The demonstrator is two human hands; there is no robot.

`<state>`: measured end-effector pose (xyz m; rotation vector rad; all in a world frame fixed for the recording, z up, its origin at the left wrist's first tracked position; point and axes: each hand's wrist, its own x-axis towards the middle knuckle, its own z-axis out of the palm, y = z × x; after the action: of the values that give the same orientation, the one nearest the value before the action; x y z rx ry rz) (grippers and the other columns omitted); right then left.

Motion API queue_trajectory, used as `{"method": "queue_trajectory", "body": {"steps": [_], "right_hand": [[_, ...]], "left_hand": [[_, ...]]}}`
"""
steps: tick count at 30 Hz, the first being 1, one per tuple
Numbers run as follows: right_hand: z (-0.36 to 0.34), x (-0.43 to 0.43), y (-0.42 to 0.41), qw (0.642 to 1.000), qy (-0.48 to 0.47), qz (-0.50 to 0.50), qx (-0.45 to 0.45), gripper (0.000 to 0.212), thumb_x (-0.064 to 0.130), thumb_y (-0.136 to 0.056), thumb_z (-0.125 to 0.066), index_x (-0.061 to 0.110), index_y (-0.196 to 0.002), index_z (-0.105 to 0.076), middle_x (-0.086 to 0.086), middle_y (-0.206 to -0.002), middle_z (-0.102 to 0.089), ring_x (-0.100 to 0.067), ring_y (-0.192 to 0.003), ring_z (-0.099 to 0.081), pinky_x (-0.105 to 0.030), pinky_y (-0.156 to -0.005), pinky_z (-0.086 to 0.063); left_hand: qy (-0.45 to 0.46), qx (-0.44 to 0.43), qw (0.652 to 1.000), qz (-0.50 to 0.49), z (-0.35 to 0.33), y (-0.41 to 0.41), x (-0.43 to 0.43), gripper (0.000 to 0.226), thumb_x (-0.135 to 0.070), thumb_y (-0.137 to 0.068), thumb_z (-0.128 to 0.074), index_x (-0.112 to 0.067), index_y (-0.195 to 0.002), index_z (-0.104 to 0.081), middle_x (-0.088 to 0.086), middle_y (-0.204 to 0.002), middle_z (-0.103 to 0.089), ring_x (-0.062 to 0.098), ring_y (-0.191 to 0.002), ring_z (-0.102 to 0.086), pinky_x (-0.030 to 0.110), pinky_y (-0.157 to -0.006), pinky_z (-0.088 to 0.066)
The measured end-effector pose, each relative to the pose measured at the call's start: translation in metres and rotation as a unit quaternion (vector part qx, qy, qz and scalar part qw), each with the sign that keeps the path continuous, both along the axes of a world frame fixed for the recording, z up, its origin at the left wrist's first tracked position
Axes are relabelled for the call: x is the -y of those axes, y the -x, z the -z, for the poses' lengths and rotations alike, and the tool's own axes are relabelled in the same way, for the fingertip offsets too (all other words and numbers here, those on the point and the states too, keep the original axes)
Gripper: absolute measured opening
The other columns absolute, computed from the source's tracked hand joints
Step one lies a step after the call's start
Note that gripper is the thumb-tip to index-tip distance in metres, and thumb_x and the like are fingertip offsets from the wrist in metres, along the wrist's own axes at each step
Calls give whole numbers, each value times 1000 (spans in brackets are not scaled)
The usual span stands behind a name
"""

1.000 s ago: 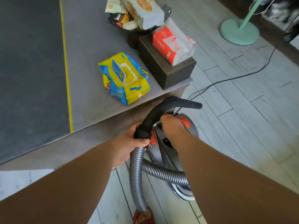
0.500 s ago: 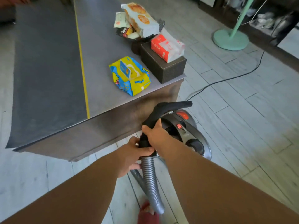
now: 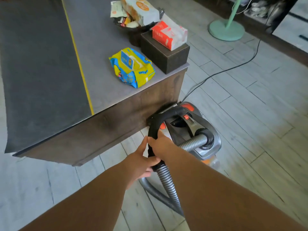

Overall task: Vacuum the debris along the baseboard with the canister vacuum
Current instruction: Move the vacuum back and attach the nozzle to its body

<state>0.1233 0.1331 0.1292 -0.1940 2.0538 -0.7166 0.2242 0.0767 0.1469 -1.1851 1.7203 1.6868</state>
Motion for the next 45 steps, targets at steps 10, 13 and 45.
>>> {"method": "queue_trajectory", "body": {"steps": [10,13,45], "right_hand": [[7,11,-48,998,-43,-21,-27,65,29,-101,-43,11,-154,-11,-21,-144,-44,-36,-128,-46,-41,-102,-38],[10,17,-53,998,-63,-17,-20,65,30,-101,-42,12,-155,-11,-22,-144,-43,-37,-128,-46,-42,-102,-37],[69,8,-34,986,-143,69,-56,40,27,-95,-53,8,-130,-48,-11,-119,-57,-29,-111,-58,-32,-82,-46]], "left_hand": [[-108,-9,994,-33,22,-45,14,89,-38,-84,-70,-57,-144,-8,13,-96,-66,14,-95,-70,29,-84,-54],[-119,3,993,-18,23,-49,20,83,-43,-84,-69,-60,-142,-11,13,-98,-66,12,-94,-67,23,-79,-53],[-75,46,996,-24,96,-25,-4,66,-18,-94,-58,-37,-147,-26,4,-123,-62,22,-109,-64,31,-77,-58]]}}
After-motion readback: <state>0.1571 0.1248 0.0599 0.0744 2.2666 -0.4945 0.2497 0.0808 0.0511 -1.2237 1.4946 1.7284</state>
